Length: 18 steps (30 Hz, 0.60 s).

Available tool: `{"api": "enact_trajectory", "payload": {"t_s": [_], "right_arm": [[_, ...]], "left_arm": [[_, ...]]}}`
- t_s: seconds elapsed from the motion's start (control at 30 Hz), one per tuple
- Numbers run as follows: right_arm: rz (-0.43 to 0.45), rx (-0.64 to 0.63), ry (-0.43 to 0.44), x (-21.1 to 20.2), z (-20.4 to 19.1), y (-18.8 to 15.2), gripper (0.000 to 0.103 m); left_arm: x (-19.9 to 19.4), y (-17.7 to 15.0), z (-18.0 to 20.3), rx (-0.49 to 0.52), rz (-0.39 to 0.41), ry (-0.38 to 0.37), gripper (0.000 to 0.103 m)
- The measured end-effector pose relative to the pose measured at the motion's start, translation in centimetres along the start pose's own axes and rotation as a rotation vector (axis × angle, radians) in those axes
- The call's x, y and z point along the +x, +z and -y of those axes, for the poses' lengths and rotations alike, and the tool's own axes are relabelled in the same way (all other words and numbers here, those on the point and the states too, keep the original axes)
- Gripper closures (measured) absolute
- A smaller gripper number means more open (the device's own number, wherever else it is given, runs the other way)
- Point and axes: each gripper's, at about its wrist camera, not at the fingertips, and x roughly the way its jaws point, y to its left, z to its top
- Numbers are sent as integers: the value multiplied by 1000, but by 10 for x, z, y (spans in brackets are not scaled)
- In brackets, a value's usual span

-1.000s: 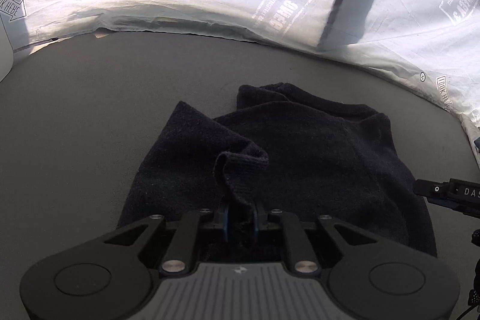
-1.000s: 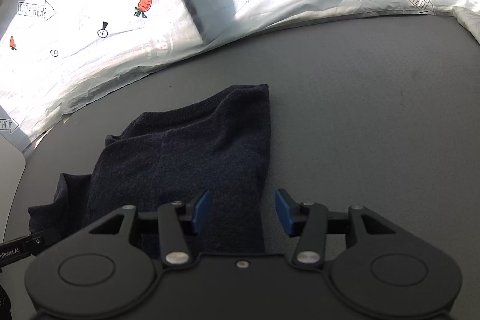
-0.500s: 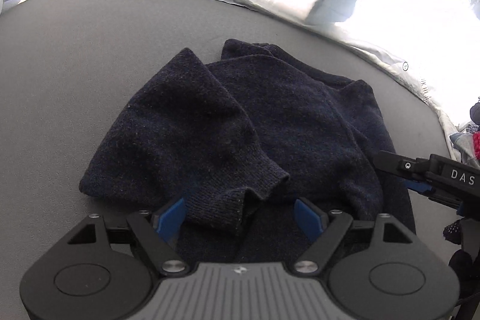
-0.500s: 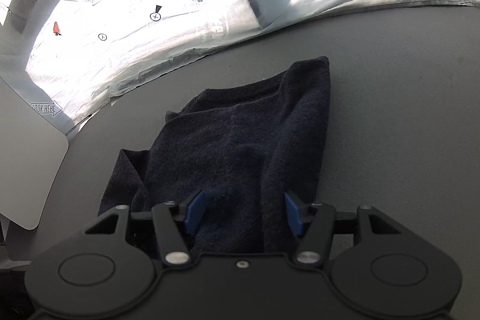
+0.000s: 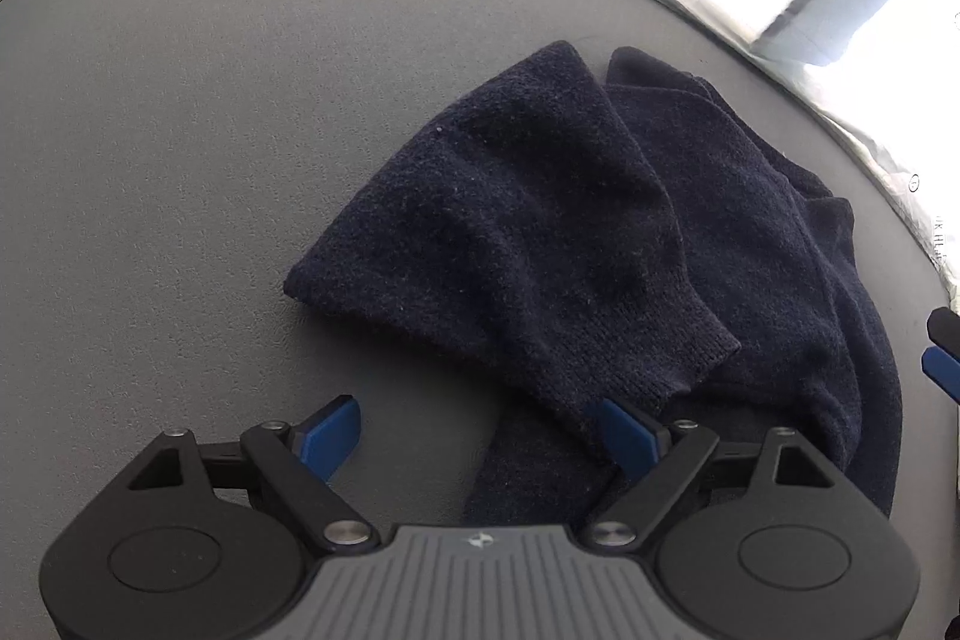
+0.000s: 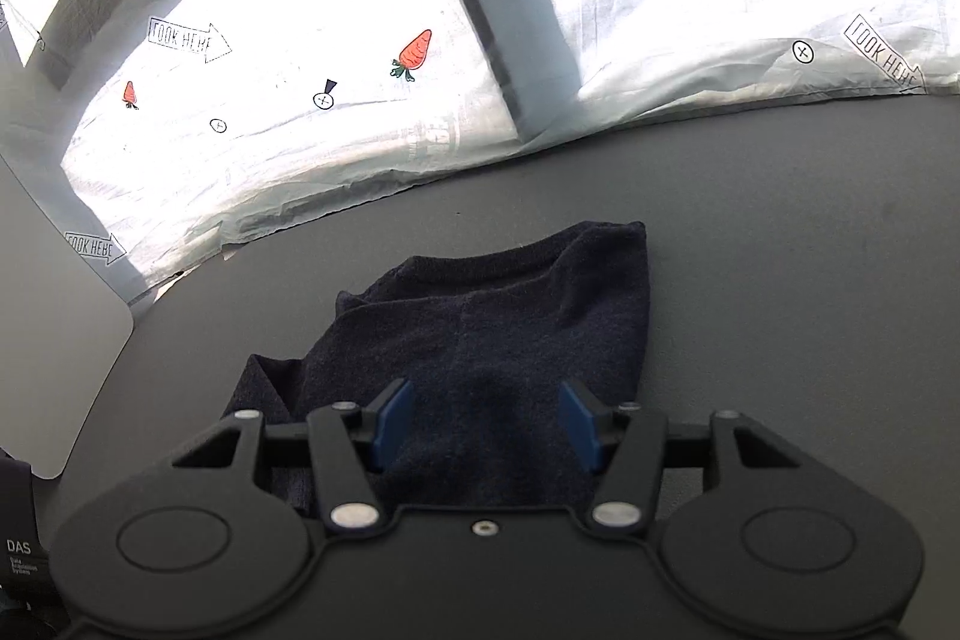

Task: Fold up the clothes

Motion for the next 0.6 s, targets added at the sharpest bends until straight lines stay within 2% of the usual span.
{"api": "enact_trajectory", "payload": {"t_s": [0.03, 0.1, 0.17, 0.23, 0.3, 0.37, 0.5, 0.6], "right_arm": [[-49, 77, 8, 12, 10, -4, 60], [-114, 192, -33, 31, 34, -16, 72], [-128, 235, -53, 38, 51, -24, 90], [-130, 253, -69, 30, 52, -22, 88], [-115, 188, -99, 22, 38, -17, 83], [-82, 103, -101, 13, 19, -11, 67], [-67, 24, 56, 12, -12, -2, 65], [-137, 37, 185, 31, -29, -2, 75]], "left_arm": [[1, 0, 2, 15, 0, 4, 16], [1, 0, 2, 26, 0, 3, 15], [1, 1, -2, 22, 1, -8, 14], [1, 2, -4, 18, 2, -18, 14], [3, 2, -2, 19, 0, -21, 10], [5, 2, 3, 42, -4, -9, 7], [7, -1, 12, 87, -10, 19, 4], [9, -2, 13, 92, -11, 15, 1]]}}
